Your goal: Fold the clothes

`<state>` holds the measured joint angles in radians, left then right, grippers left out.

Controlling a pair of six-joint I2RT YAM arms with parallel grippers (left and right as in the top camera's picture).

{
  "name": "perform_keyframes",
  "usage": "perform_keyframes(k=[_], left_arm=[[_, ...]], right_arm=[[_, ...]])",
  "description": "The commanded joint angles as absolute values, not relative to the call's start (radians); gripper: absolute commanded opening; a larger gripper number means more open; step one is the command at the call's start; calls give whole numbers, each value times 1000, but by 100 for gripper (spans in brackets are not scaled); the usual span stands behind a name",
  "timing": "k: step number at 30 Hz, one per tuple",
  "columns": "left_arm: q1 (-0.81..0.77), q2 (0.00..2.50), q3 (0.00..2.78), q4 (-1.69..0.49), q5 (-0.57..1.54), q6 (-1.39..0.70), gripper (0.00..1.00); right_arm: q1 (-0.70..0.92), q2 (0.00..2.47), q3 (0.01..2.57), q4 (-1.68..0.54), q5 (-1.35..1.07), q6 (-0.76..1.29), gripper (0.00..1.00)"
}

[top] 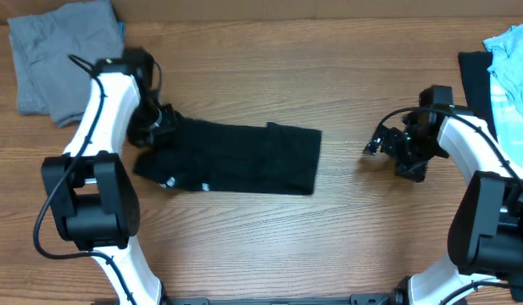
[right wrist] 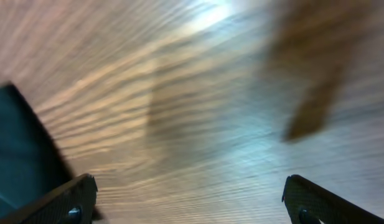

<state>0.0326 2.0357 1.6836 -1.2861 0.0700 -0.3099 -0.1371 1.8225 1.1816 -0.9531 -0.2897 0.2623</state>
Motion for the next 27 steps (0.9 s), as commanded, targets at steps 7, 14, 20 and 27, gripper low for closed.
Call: perform_keyframes(k=[7, 14, 20, 27], left_arm=[[-94, 2041, 1909, -1410, 74, -284, 4], [-241, 2041, 1954, -1383, 196, -285, 4], [-384, 2042, 1953, -1320, 194, -285, 5], [-499, 2042, 1951, -1285, 192, -286, 9]], right_arm=[[40, 1792, 1198, -856, -353, 305, 100], [172, 1811, 1198, -796, -327, 372, 100], [190, 1835, 1198, -775, -301, 401, 100], [187, 1843, 1198, -776, -297, 397, 100]])
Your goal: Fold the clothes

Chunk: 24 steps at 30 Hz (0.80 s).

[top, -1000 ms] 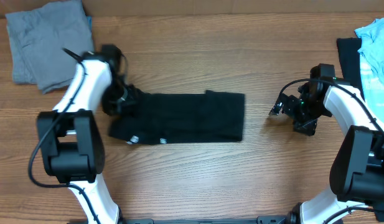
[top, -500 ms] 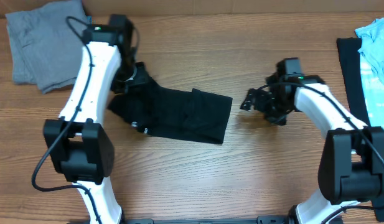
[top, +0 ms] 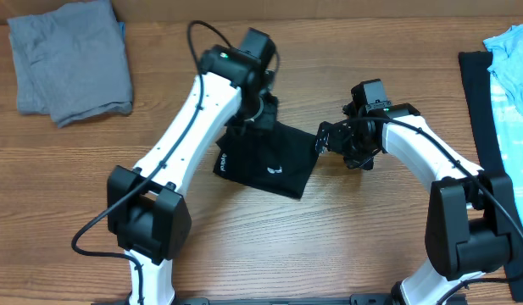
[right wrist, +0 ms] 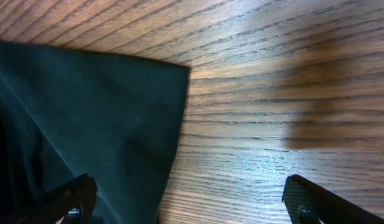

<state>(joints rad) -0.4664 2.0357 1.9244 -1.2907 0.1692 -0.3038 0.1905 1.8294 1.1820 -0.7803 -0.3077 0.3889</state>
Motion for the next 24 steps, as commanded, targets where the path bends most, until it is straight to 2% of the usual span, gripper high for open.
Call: perform_keyframes(k=[1, 3, 4, 7, 9, 18, 24], left_arm=[[-507, 2042, 1950, -1285, 192, -290, 9], [-520, 2042, 1947, -1285, 192, -292, 11], [-525, 2042, 1945, -1285, 192, -292, 15], [-539, 2042, 1933, -1281, 192, -292, 40], [-546, 2043, 1924, -1277, 205, -292, 51], [-545, 2042, 1929, -1224, 356, -257, 54], [-448, 2041, 2021, -1299, 247, -281, 54]], right_arm=[[187, 1843, 1198, -775, -296, 397, 100], [187, 1843, 1198, -773, -295, 397, 100], [185, 1843, 1198, -773, -292, 397, 100], [167, 1843, 1198, -776, -293, 397, 100], [131, 1843, 1200, -796, -294, 393, 100], [-54, 1842, 1285, -915, -467, 268, 100], [-102, 1842, 1382, -1023, -517, 227, 100]])
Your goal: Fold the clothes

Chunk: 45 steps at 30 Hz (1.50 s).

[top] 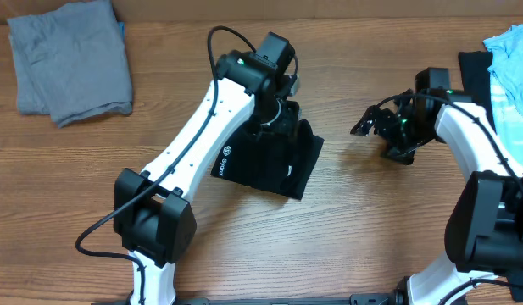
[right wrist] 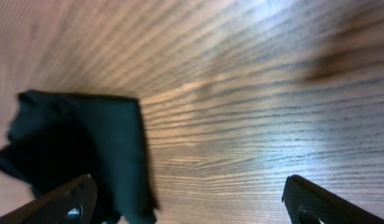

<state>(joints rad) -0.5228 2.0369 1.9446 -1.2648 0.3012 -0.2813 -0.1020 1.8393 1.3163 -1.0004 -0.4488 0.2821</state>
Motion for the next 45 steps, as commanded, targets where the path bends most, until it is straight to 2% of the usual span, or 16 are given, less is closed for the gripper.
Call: perform_keyframes(k=[1, 6, 9, 12, 16, 21, 29, 33, 39, 40, 45], left_arm=[[-419, 2041, 2037, -1323, 218, -291, 54], [-237, 2042, 2054, -1419, 21, -378, 56], [-109, 2042, 2024, -1444, 20, -382, 58], [-51, 2042, 2003, -1458, 23, -382, 57], [-15, 2042, 1970, -1454, 22, -382, 57], [-16, 2042, 1951, -1443, 22, -382, 56], [-21, 2042, 1951, -1439, 22, -381, 55], [-21, 2042, 1951, -1440, 22, -381, 55], [-21, 2042, 1951, -1440, 22, -381, 52], [-21, 2042, 1950, -1440, 22, -381, 52], [-21, 2042, 1950, -1439, 22, -371, 53]], right_arm=[[-101, 1842, 1395, -1032, -533, 227, 100], [-60, 1842, 1418, -1018, -669, 228, 100], [26, 1842, 1418, -1029, -658, 236, 99], [109, 1843, 1417, -1041, -640, 241, 87], [209, 1843, 1414, -1013, -572, 318, 75], [298, 1843, 1413, -1002, -445, 409, 72], [319, 1875, 1413, -1001, -419, 454, 66], [322, 1911, 1413, -1005, -427, 454, 50], [314, 1937, 1413, -1054, -319, 454, 8], [309, 1937, 1413, -1071, -295, 454, 4], [286, 1940, 1383, -1129, -210, 434, 4]])
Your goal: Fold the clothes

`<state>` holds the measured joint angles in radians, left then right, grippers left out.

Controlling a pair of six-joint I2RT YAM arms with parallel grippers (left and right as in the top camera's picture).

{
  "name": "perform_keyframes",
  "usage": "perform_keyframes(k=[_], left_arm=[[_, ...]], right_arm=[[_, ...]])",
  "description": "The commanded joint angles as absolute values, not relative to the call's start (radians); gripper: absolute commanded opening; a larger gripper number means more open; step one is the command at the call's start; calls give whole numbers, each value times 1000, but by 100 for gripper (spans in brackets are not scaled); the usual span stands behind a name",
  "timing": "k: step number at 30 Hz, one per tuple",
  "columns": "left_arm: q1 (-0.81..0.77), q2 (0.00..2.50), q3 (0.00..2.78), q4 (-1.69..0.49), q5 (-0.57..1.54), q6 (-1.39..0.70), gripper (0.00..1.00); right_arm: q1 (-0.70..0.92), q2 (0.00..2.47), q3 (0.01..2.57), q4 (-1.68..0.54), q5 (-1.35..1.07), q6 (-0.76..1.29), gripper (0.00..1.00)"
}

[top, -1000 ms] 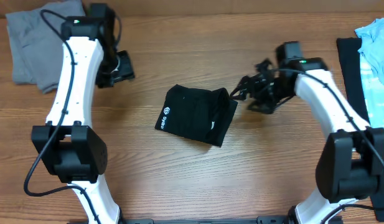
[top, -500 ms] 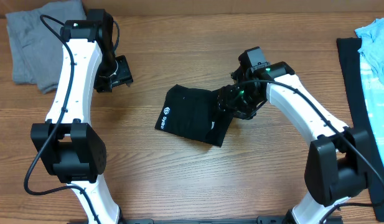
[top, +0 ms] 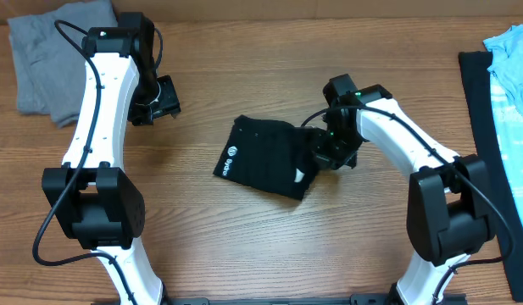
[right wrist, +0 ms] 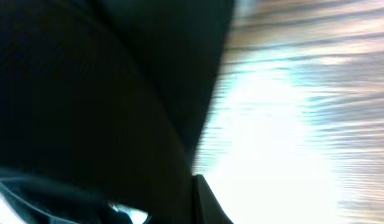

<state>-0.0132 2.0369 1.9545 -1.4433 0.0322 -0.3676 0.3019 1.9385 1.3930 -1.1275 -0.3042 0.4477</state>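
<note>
A black garment point(top: 265, 158) with a small white logo lies folded in a rough square at the table's middle. My right gripper point(top: 329, 152) is at its right edge. In the right wrist view black cloth point(right wrist: 98, 93) fills the left side, and one finger point(right wrist: 207, 202) stands close against it, the other hidden by cloth, so the jaws are shut on the garment's edge. My left gripper point(top: 164, 100) hangs at the upper left, well clear of the garment. It looks open and holds nothing.
A folded grey garment point(top: 66, 59) lies in the back left corner, just behind the left arm. A light blue garment point(top: 511, 68) on a black cloth point(top: 477, 93) lies along the right edge. Bare wood surrounds the black garment.
My left gripper was down on the folded black garment and is now at the upper left, holding nothing. My right gripper, then open and off to the right, is now shut on the garment's right edge.
The black garment first lay stretched out long, my left gripper at its left end and the right one open far to the right. Then it lay folded in half with both grippers at it. Then the right one stood away. Now the left has gone and the right grips the edge.
</note>
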Motion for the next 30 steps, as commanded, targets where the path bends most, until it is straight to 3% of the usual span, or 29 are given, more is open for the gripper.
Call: perform_keyframes(k=[1, 7, 8, 10, 12, 13, 17, 22, 25, 30], left_arm=[[-21, 2042, 1950, -1438, 23, -371, 53], [-21, 2042, 1950, -1432, 24, -371, 53], [-21, 2042, 1950, -1433, 24, -371, 53], [-21, 2042, 1950, -1433, 27, -371, 53], [-21, 2042, 1950, -1432, 27, -371, 53], [-21, 2042, 1950, -1432, 27, -371, 53], [-21, 2042, 1950, -1432, 67, -370, 51], [-37, 2042, 1950, -1399, 239, -310, 34], [-77, 2042, 1950, -1390, 252, -308, 35], [-161, 2042, 1950, -1385, 253, -297, 38]], right_arm=[[286, 1940, 1366, -1118, -209, 434, 4], [285, 1940, 1280, -1051, -194, 440, 4], [285, 1940, 1274, -1053, -172, 446, 8], [285, 1940, 1271, -1068, -120, 447, 31], [284, 1940, 1271, -1086, -71, 452, 46], [280, 1940, 1274, -1103, -53, 464, 49], [247, 1938, 1327, -1211, -6, 501, 45], [173, 1897, 1480, -1334, -8, 506, 39], [127, 1858, 1595, -1348, -84, 479, 39], [105, 1849, 1666, -1215, -460, 231, 45]])
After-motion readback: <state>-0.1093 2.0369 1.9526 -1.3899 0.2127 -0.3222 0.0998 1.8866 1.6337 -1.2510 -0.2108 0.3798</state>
